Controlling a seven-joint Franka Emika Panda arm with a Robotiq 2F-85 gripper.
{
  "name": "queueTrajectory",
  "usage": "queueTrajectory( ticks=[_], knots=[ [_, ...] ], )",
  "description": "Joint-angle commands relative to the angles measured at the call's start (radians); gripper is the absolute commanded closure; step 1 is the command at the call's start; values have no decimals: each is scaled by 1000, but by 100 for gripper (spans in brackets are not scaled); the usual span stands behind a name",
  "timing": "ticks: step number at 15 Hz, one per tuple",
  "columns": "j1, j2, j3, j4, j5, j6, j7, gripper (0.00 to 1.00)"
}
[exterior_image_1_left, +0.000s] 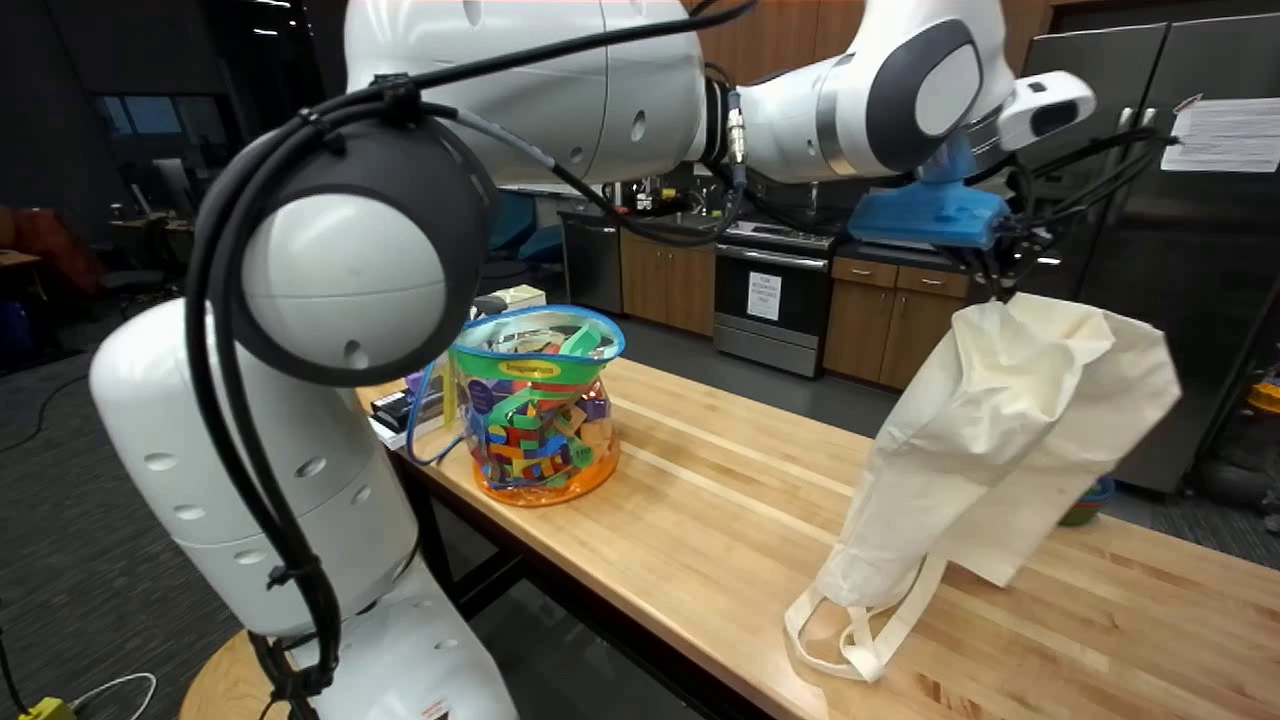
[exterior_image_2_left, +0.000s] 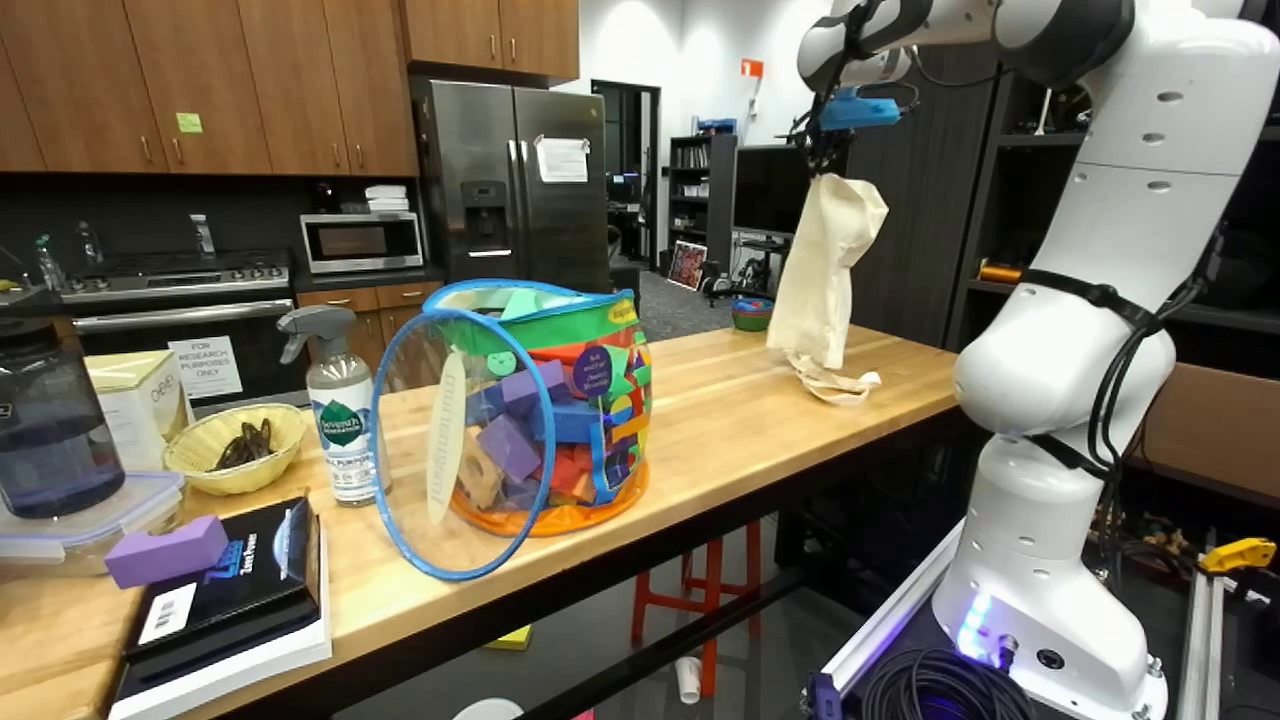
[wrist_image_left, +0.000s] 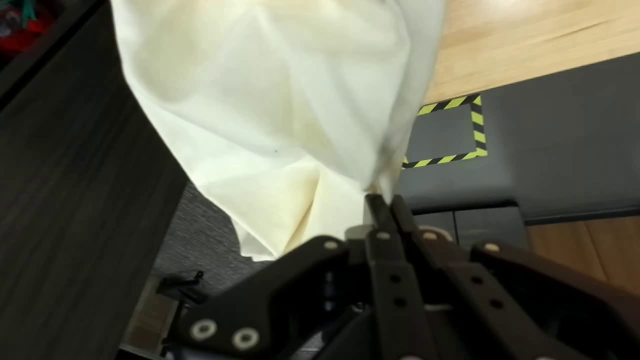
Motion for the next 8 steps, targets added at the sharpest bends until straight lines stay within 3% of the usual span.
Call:
queueTrajectory(
  ticks=[1,8],
  knots=[
    [58,2,63,-36,-36,7,11,99],
    [153,-31,170,-222,-108,48,25,99]
  ],
)
